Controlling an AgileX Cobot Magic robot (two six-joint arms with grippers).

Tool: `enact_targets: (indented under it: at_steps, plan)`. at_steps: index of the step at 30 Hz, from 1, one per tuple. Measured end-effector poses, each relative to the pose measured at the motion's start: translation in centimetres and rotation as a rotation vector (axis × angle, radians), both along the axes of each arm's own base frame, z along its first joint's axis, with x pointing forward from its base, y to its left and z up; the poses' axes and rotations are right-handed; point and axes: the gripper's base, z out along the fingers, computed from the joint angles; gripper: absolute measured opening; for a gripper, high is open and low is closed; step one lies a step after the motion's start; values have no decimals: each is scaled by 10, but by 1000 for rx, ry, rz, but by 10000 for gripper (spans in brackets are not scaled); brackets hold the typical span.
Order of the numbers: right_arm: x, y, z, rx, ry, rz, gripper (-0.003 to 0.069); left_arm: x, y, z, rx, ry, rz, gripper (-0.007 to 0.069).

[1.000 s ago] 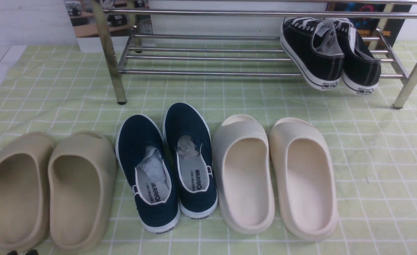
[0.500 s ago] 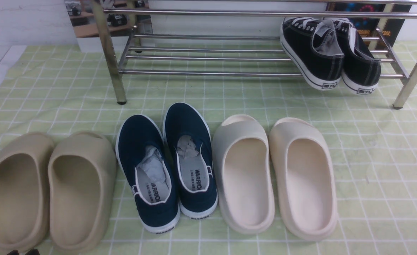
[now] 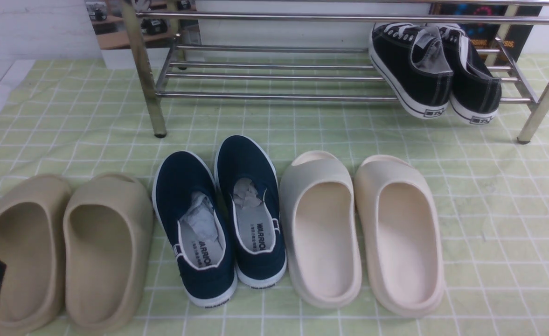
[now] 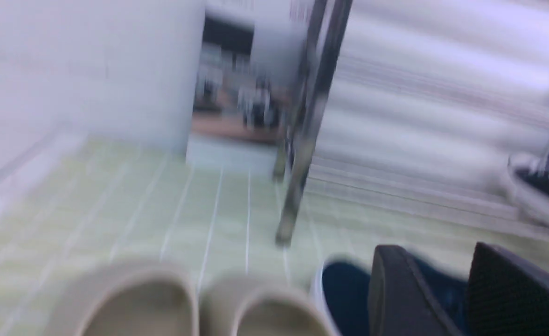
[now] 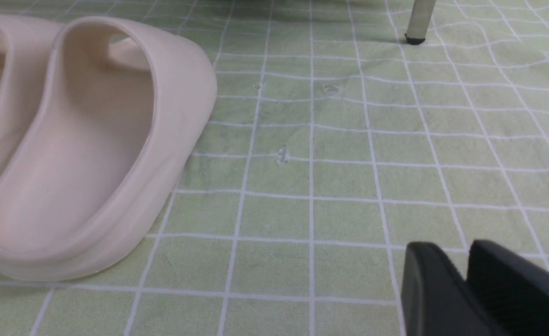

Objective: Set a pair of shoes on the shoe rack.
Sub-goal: Use the left arm to grab the shoe closest to it

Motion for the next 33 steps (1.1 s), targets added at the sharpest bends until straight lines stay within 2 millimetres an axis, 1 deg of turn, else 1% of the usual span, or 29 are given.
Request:
enact_targets:
  at_steps: [1,3,4,5,7,8,9,10,11,12,13,14,15,16,18,20,21,22,25,26,27,29,30,31,33]
  plan:
    - [0,0,0,0,0,0,163,-1,1,6,-13,-67,10,238]
    - [0,0,0,0,0,0,163,-3,2,12,-31,-129,17,238]
    - [0,0,0,0,0,0,165,-4,3,17,-65,-187,20,238]
    - [0,0,0,0,0,0,166,-7,5,23,-124,-260,16,238]
    - [0,0,0,0,0,0,168,-10,6,29,-234,-339,-7,230]
    - [0,0,0,0,0,0,170,-13,7,35,-294,-380,-27,204]
    - [0,0,0,0,0,0,170,-13,7,36,-301,-383,-30,198]
    - [0,0,0,0,0,0,174,-15,6,49,-331,-378,-55,135]
    - [0,0,0,0,0,0,176,-19,5,62,-330,-373,-67,92]
    - [0,0,0,0,0,0,178,-21,3,73,-310,-323,-77,19]
    - [0,0,0,0,0,0,180,-24,3,86,-295,-308,-81,-14]
    - [0,0,0,0,0,0,181,-26,1,99,-266,-249,-82,-13]
    - [0,0,0,0,0,0,182,-25,1,99,-256,-213,-81,-13]
    - [0,0,0,0,0,0,184,-22,-1,115,-216,-113,-76,-13]
    - [0,0,0,0,0,0,184,-8,-3,126,-170,102,-64,-13]
    - [0,0,0,0,0,0,188,17,-5,124,-138,335,-48,-13]
    - [0,0,0,0,0,0,188,19,-6,123,-135,362,-46,-13]
    - [0,0,0,0,0,0,191,38,-7,116,-134,481,-42,-13]
    - [0,0,0,0,0,0,198,78,-14,95,-199,727,-53,-13]
    - [0,0,0,0,0,0,199,81,-15,93,-205,742,-55,-13]
    - [0,0,0,0,0,0,202,97,-19,87,-242,843,-75,-13]
    - [0,0,0,0,0,0,205,121,-28,79,-233,1013,-144,-13]
    - [0,0,0,0,0,0,205,125,-30,78,-227,1032,-158,-13]
    - [0,0,0,0,0,0,207,137,-34,75,-207,1120,-204,-13]
    - [0,0,0,0,0,0,212,155,-41,70,-180,1215,-253,-13]
